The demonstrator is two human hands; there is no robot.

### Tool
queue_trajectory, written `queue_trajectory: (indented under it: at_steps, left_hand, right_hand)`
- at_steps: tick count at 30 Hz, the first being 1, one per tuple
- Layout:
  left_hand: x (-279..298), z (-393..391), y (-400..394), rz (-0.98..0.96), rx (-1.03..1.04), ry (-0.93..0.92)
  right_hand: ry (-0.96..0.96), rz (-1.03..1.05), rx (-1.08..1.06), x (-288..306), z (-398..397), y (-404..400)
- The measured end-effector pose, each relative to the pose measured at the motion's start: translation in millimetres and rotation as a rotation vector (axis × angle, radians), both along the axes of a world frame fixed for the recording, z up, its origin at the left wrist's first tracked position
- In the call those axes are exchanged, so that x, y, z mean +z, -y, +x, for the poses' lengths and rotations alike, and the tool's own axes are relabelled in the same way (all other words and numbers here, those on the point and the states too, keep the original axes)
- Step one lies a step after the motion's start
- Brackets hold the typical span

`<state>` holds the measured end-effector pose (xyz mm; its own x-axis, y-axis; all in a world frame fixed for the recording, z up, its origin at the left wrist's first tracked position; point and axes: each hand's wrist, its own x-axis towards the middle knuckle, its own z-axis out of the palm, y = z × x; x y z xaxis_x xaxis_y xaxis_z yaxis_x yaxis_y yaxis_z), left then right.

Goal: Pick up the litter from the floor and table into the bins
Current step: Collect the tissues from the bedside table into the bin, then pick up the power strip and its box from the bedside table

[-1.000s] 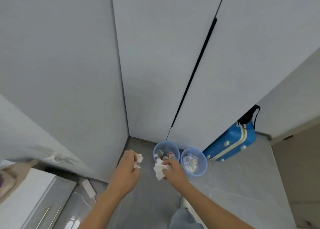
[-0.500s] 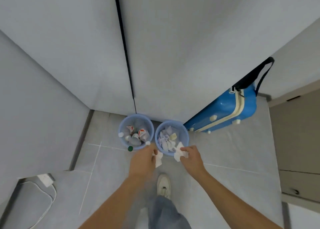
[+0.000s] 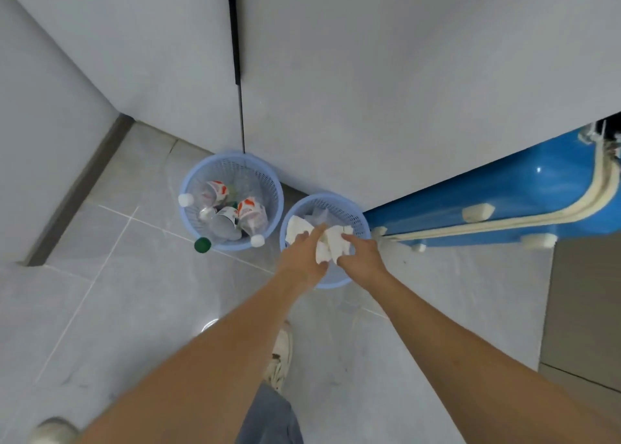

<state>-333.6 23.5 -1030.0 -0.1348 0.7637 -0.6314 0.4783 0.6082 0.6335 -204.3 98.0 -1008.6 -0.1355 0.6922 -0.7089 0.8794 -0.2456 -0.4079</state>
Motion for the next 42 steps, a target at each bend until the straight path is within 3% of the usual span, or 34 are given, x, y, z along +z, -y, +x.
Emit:
queue_trajectory:
  at_steps: [4, 10, 18, 22, 25, 29, 35, 42]
  left_hand:
    - [22.5, -22.0, 52.3, 0.014, 0.065, 0.101]
    - [145.3, -87.1, 156.9, 0.013, 0.279, 0.18]
    - [362.1, -268.6, 369.4, 0.11, 0.753, -0.244]
    - [436.7, -333.5, 495.5, 0.07, 1.035, -0.399]
    - [472.6, -365.5, 586.9, 0.033, 1.221, -0.489]
    - [471.8, -417.5, 688.4, -0.004, 1.414, -0.547]
    - [388.7, -529.8, 809.6, -0.005, 1.523, -0.581]
    - [275.0, -643.9, 882.8, -0.198, 1.32, -0.635]
  right_hand:
    - [0.003, 0.009, 0.096, 32.9, -2.6, 10.5]
    - [-0.065, -0.108, 0.228, 129.7, -76.6, 103.8]
    - [-0.374, -0.143, 0.684, 303.3, -308.2, 270.3]
    - [-0.512, -0.161, 0.971, 383.8, -406.2, 364.9]
    - [-0.514, -0.186, 1.192, 419.9, -467.2, 444.8]
    - [-0.533, -0.172, 1.288, 420.3, -554.1, 536.7]
    - [-0.435, -0.12, 1.252, 346.5, -686.3, 659.3]
    - [-0.333, 0.007, 1.226, 243.5, -802.1, 770.1]
